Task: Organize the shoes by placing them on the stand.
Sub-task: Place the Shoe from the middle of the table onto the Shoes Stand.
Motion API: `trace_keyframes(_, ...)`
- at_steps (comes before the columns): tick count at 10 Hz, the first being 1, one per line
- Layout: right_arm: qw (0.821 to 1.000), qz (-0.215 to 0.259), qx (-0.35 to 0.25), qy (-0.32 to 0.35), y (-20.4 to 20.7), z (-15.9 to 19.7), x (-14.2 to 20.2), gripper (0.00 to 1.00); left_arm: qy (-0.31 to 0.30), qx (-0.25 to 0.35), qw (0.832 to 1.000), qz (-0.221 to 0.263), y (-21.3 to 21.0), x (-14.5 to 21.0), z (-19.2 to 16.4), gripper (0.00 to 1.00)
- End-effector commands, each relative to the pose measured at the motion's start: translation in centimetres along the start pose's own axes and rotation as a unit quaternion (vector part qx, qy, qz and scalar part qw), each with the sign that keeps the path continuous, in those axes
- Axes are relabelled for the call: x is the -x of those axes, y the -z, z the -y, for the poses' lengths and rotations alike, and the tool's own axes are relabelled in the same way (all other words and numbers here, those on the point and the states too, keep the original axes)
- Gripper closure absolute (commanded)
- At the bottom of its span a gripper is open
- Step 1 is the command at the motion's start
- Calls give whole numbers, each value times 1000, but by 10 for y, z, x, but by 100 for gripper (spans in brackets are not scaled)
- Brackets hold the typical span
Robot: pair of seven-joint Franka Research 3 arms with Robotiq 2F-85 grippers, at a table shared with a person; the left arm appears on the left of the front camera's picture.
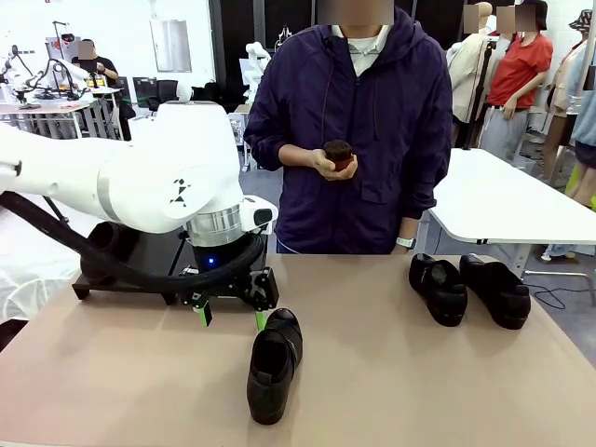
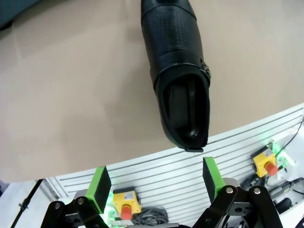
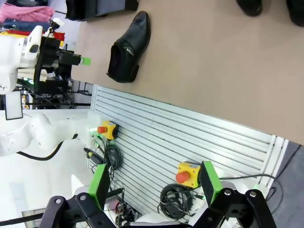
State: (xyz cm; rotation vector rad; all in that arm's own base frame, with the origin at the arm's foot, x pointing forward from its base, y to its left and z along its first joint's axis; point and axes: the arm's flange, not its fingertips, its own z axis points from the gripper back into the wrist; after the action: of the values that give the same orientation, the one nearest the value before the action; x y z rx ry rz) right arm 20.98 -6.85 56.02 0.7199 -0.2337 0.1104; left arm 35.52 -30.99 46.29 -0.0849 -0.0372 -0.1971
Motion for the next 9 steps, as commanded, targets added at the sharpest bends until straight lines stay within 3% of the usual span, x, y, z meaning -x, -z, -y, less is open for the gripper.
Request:
trace_keyframes(1,1000,-3,-2,-6,-4,2,0,0,-7,-2,1000,5,-6,13,1,0)
trace_keyframes(6,1000,-3,-2,-6,-4,2,0,0,39,-15,999,24,26,-15,10,0)
trace_keyframes(9,1000,-3,-2,-6,-4,2,0,0,59,-38,997,-13,66,-28,11,0)
